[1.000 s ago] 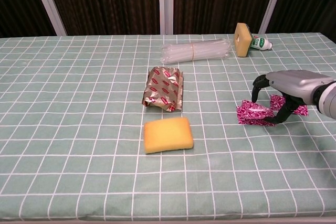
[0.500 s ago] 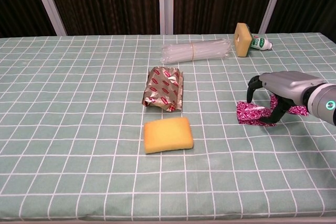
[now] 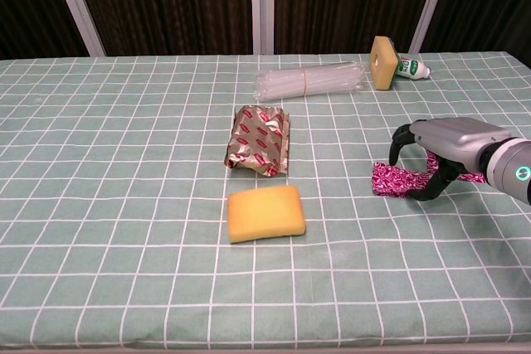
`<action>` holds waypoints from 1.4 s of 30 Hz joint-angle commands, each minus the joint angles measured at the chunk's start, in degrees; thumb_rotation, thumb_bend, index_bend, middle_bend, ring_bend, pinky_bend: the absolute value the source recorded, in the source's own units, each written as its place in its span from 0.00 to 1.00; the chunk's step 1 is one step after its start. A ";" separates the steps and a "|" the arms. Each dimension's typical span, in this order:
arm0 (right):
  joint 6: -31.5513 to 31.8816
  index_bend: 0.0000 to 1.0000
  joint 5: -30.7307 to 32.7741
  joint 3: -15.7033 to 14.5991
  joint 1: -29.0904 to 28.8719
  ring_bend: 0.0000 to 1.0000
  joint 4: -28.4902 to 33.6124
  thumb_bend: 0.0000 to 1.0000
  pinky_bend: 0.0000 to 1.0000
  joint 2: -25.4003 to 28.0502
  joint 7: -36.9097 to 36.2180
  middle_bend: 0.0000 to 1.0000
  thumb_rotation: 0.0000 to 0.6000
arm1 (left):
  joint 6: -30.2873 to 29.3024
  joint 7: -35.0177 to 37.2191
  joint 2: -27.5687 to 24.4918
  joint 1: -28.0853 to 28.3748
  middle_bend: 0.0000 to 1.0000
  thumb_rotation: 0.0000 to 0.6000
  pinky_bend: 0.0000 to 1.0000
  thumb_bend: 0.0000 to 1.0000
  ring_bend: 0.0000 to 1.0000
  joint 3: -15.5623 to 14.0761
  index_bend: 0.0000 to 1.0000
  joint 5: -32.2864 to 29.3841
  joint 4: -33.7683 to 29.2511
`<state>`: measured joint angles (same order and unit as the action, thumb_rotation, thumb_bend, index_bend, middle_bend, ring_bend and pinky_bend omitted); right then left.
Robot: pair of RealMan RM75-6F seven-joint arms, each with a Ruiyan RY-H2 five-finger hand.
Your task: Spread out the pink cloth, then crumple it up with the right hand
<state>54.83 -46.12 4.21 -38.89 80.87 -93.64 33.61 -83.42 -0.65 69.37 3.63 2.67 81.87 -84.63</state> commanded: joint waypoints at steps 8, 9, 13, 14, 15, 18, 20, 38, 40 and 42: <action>-0.61 0.30 -0.67 -0.35 -0.05 0.00 -0.27 0.21 0.00 0.27 0.21 0.09 0.87 | -0.09 -0.11 -0.02 -0.05 0.10 1.00 0.17 0.06 0.10 0.03 0.17 -0.02 -0.08; -0.75 0.30 -0.78 -0.40 -0.08 0.00 -0.30 0.21 0.00 0.37 0.21 0.09 0.86 | -0.05 -0.16 -0.05 -0.03 0.10 1.00 0.17 0.06 0.10 0.04 0.17 -0.05 -0.12; -1.04 0.30 -1.85 -0.63 -0.16 0.00 -0.55 0.21 0.00 0.78 0.01 0.09 0.87 | 0.01 -0.49 -0.20 0.06 0.10 1.00 0.17 0.06 0.10 0.11 0.17 -0.08 -0.42; -1.36 0.30 -2.18 -0.74 -0.21 0.00 -0.69 0.21 0.00 0.94 -0.15 0.09 0.87 | 0.00 -0.57 -0.24 0.08 0.10 1.00 0.17 0.06 0.10 0.14 0.17 -0.09 -0.54; -1.61 0.30 -2.45 -0.86 -0.23 0.00 -0.77 0.21 0.00 1.09 -0.27 0.09 0.87 | 0.03 -0.66 -0.27 0.10 0.10 1.00 0.17 0.06 0.10 0.15 0.17 -0.11 -0.61; -2.06 0.30 -3.26 -1.21 -0.30 0.00 -1.03 0.21 0.00 1.47 -0.35 0.09 0.86 | 0.10 -0.95 -0.33 0.16 0.10 1.00 0.17 0.06 0.10 0.18 0.17 -0.16 -0.86; -2.10 0.30 -3.74 -1.45 -0.18 0.00 -1.07 0.21 0.00 1.73 -0.49 0.09 0.86 | 0.12 -1.14 -0.33 0.17 0.10 1.00 0.17 0.06 0.10 0.18 0.17 -0.22 -1.00; -1.77 0.20 -5.58 -1.82 0.74 0.00 -0.71 0.22 0.00 2.81 -1.55 0.08 0.84 | 0.03 -1.31 -0.34 0.15 0.10 1.00 0.17 0.06 0.10 0.21 0.17 -0.33 -1.27; -0.71 0.20 -5.37 -1.59 1.23 0.00 -0.37 0.21 0.00 3.34 -1.60 0.08 0.84 | 0.05 -1.24 -0.41 0.20 0.10 1.00 0.17 0.06 0.10 0.28 0.17 -0.35 -1.25; 0.51 0.20 -4.17 -1.21 1.98 0.00 -0.33 0.21 0.00 4.06 -1.46 0.08 0.84 | 0.06 -1.08 -0.44 0.14 0.10 1.00 0.17 0.06 0.10 0.23 0.17 -0.38 -1.17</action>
<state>54.67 -51.06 2.70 -37.45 80.41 -90.11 32.08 -83.37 -1.75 68.94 3.79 2.92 81.50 -85.82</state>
